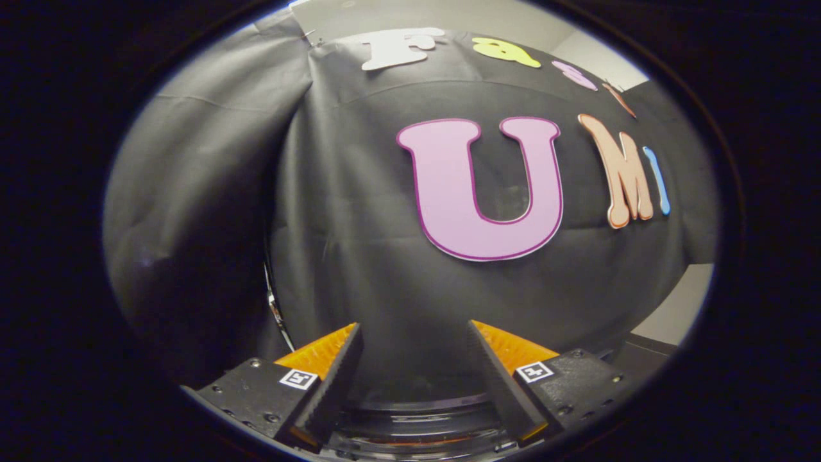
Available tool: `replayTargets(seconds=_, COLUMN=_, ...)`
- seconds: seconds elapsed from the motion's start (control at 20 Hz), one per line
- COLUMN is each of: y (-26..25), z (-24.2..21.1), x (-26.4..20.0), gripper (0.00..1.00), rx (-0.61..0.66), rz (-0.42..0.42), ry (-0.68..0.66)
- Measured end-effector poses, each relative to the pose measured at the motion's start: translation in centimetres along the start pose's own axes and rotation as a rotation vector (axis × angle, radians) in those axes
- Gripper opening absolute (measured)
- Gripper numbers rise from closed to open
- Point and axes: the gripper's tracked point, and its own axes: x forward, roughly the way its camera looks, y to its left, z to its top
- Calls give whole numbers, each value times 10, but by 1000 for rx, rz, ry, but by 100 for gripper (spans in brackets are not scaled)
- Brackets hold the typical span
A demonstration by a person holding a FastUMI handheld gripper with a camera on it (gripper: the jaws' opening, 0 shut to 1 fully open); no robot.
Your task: Put the clothes into the washing machine and then close the washing machine lid.
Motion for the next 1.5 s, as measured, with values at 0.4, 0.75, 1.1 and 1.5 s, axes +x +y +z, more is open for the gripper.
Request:
replayTargets(seconds=0.4, y=-1, z=-33, x=6, gripper=98, rx=-41, rz=5, ry=76)
replayTargets(seconds=0.75, y=-1, z=-34, x=-8, gripper=98, rx=-43, rz=5, ry=76)
replayTargets(seconds=1.1, y=-1, z=-30, x=-38, gripper=98, rx=-42, rz=23, ry=43)
replayTargets(seconds=1.5, y=-2, z=-30, x=-61, gripper=98, rx=-44, rz=30, ry=21)
